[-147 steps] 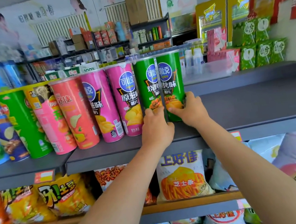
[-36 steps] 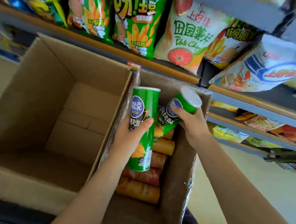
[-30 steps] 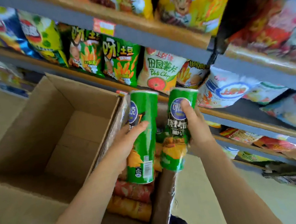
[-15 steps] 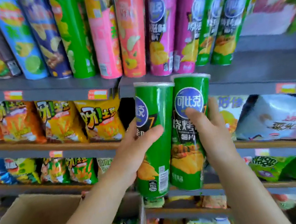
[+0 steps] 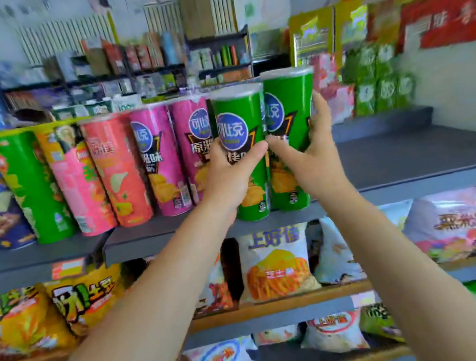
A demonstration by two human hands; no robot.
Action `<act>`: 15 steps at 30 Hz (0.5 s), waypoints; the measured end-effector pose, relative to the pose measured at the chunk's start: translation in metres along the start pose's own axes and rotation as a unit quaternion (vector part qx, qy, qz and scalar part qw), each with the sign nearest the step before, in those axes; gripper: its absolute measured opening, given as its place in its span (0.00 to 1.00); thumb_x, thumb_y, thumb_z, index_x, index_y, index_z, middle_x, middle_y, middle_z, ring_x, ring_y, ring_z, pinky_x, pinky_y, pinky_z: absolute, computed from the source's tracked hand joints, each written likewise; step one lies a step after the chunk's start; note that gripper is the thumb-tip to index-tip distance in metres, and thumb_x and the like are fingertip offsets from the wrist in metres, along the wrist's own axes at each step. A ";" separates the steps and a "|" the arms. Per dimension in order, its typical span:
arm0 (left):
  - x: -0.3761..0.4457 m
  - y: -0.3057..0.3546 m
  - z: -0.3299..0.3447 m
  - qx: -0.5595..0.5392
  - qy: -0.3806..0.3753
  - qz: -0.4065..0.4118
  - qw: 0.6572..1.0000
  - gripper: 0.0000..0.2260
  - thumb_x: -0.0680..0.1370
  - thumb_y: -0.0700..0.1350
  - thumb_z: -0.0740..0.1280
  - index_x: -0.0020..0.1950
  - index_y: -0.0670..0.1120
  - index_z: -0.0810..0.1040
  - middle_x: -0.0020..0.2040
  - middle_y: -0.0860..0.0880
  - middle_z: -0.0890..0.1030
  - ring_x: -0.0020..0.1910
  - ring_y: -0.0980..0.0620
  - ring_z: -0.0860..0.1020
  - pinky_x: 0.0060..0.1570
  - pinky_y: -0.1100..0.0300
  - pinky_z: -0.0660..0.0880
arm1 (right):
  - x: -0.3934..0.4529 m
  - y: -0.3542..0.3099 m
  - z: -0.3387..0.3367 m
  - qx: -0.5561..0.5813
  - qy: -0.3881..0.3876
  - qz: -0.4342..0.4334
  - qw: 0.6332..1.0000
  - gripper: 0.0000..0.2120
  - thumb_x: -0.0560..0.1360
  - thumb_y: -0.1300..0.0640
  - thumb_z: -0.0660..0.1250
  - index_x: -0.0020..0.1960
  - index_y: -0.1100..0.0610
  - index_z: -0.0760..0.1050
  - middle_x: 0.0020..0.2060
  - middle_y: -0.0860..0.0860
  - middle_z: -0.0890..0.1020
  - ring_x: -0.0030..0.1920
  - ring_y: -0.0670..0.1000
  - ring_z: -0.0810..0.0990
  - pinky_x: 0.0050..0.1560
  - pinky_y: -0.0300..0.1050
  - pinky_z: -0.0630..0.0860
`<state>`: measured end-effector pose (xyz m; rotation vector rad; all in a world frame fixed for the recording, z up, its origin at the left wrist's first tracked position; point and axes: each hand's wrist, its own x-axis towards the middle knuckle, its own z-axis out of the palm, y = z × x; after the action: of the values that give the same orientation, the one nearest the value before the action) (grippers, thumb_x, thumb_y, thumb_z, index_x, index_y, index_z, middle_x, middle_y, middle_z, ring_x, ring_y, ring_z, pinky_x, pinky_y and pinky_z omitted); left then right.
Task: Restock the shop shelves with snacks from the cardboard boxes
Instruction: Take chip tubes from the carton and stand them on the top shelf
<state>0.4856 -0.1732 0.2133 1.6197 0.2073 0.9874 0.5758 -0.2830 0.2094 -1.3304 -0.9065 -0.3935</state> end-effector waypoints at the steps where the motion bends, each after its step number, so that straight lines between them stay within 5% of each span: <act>1: 0.004 -0.006 0.004 0.019 0.017 -0.002 1.000 0.35 0.68 0.56 0.78 0.71 0.50 0.70 0.61 0.56 0.81 0.60 0.56 0.78 0.66 0.55 0.72 | 0.003 0.008 -0.001 -0.011 -0.003 0.007 1.000 0.44 0.71 0.52 0.75 0.78 0.54 0.54 0.71 0.57 0.71 0.70 0.56 0.74 0.70 0.61 0.70; 3: 0.006 -0.018 0.008 0.082 0.035 0.005 0.996 0.34 0.71 0.47 0.78 0.73 0.49 0.67 0.60 0.56 0.78 0.58 0.57 0.77 0.60 0.63 0.72 | 0.003 0.022 -0.005 -0.030 -0.006 0.039 0.999 0.42 0.72 0.54 0.76 0.78 0.55 0.54 0.71 0.53 0.73 0.67 0.50 0.75 0.70 0.51 0.71; 6: 0.002 -0.047 0.006 0.175 -0.006 0.021 0.984 0.38 0.70 0.45 0.79 0.75 0.47 0.63 0.63 0.52 0.78 0.59 0.53 0.77 0.60 0.60 0.72 | -0.004 0.040 -0.015 -0.086 -0.054 0.092 0.991 0.36 0.73 0.55 0.76 0.73 0.57 0.61 0.59 0.47 0.78 0.54 0.41 0.77 0.53 0.37 0.73; 8: -0.001 -0.065 0.003 0.267 -0.016 0.033 0.963 0.38 0.70 0.49 0.79 0.74 0.46 0.64 0.65 0.48 0.77 0.62 0.49 0.76 0.60 0.57 0.72 | -0.010 0.054 -0.021 -0.141 -0.112 0.126 0.976 0.32 0.72 0.50 0.77 0.69 0.57 0.65 0.55 0.48 0.78 0.52 0.45 0.77 0.46 0.39 0.68; 12: -0.002 -0.076 0.002 0.339 0.026 0.059 0.939 0.38 0.70 0.52 0.78 0.73 0.41 0.64 0.67 0.43 0.73 0.67 0.44 0.71 0.63 0.52 0.70 | -0.011 0.069 -0.019 -0.286 -0.115 0.121 0.944 0.33 0.69 0.36 0.73 0.62 0.57 0.72 0.52 0.55 0.76 0.55 0.60 0.76 0.53 0.55 0.75; 15: -0.007 -0.073 0.005 0.350 0.074 0.083 0.930 0.33 0.69 0.49 0.79 0.65 0.39 0.65 0.62 0.43 0.73 0.56 0.44 0.73 0.45 0.61 0.65 | -0.004 0.064 -0.016 -0.287 -0.125 0.132 0.941 0.31 0.71 0.36 0.72 0.65 0.54 0.72 0.50 0.55 0.78 0.54 0.61 0.78 0.51 0.54 0.76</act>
<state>0.5110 -0.1586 0.1464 2.2351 0.5868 1.2528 0.6242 -0.2838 0.1645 -2.0515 -0.8344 -0.2904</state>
